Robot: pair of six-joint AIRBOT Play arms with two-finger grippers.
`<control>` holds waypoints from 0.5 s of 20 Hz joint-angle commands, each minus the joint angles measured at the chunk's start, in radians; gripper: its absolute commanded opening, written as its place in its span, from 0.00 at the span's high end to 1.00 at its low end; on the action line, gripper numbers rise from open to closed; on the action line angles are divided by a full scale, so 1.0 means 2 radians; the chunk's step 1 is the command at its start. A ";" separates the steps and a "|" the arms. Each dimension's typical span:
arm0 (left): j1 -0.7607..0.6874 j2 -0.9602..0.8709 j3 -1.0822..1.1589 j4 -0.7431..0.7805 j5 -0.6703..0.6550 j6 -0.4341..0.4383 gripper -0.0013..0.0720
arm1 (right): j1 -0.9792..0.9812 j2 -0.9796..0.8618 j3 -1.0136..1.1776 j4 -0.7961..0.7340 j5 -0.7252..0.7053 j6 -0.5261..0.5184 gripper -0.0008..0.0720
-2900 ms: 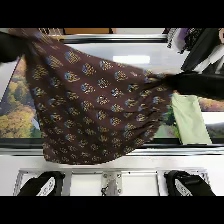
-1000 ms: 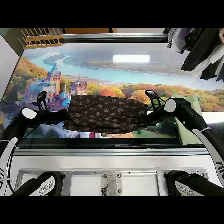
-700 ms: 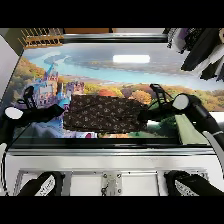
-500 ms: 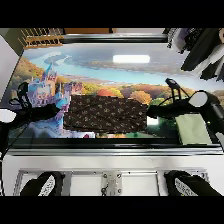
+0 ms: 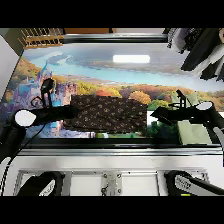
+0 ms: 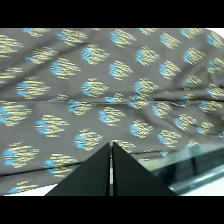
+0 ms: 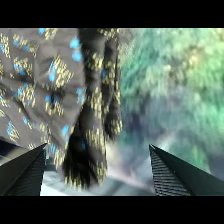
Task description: Fold the clothes and pants, and hang the long-sleeved shirts on hangers.
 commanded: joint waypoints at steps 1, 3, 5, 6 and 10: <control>-0.048 -0.031 0.008 -0.002 0.008 -0.018 0.97 | -0.006 -0.076 -0.007 0.116 -0.021 -0.095 0.01; -0.058 -0.052 0.031 -0.002 -0.010 -0.018 0.97 | 0.003 -0.108 0.000 0.136 -0.023 -0.117 0.01; -0.059 -0.076 0.061 -0.002 -0.030 -0.018 0.97 | 0.023 -0.130 0.011 0.135 -0.025 -0.118 0.01; -0.059 -0.087 0.076 -0.002 -0.039 -0.018 0.97 | 0.034 -0.138 0.016 0.136 -0.026 -0.116 0.01; -0.059 -0.117 0.119 -0.002 -0.066 -0.018 0.97 | 0.087 -0.158 0.032 0.140 -0.034 -0.103 0.02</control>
